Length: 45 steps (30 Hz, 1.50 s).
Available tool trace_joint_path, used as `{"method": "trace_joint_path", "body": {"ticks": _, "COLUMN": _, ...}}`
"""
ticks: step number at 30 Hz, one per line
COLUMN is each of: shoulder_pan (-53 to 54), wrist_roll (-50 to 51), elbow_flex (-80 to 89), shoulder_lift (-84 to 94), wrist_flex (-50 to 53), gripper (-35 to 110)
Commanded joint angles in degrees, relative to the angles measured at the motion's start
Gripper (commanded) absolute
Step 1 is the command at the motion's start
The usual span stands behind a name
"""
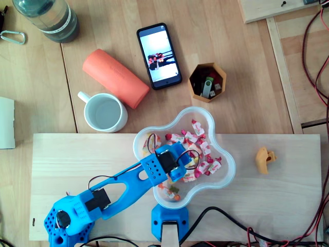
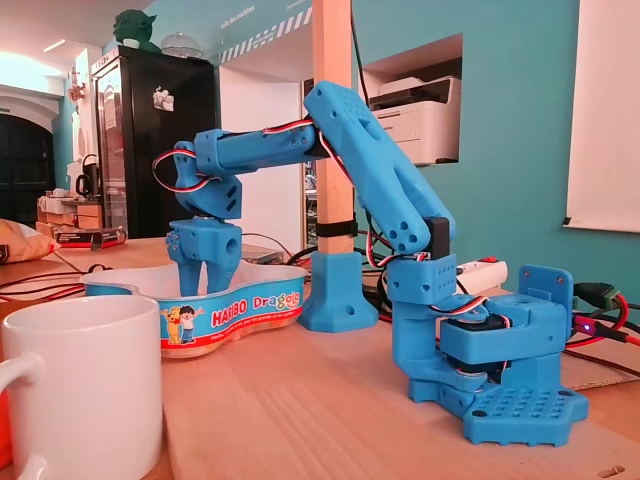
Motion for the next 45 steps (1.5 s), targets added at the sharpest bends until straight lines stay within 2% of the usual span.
{"method": "trace_joint_path", "body": {"ticks": 1, "shoulder_pan": 1.4, "wrist_roll": -0.2, "elbow_flex": -2.2, "shoulder_lift": 5.6, "wrist_flex": 1.2, "gripper": 15}}
{"method": "trace_joint_path", "body": {"ticks": 13, "shoulder_pan": 1.3, "wrist_roll": -1.4, "elbow_flex": -6.6, "shoulder_lift": 5.4, "wrist_flex": 1.1, "gripper": 14}}
{"method": "trace_joint_path", "body": {"ticks": 20, "shoulder_pan": 1.2, "wrist_roll": -11.2, "elbow_flex": -6.8, "shoulder_lift": 5.2, "wrist_flex": 1.2, "gripper": 15}}
{"method": "trace_joint_path", "body": {"ticks": 31, "shoulder_pan": -3.7, "wrist_roll": -17.8, "elbow_flex": -6.1, "shoulder_lift": 3.5, "wrist_flex": 0.5, "gripper": 14}}
{"method": "trace_joint_path", "body": {"ticks": 45, "shoulder_pan": -2.7, "wrist_roll": -19.6, "elbow_flex": -7.0, "shoulder_lift": 1.7, "wrist_flex": 2.2, "gripper": 14}}
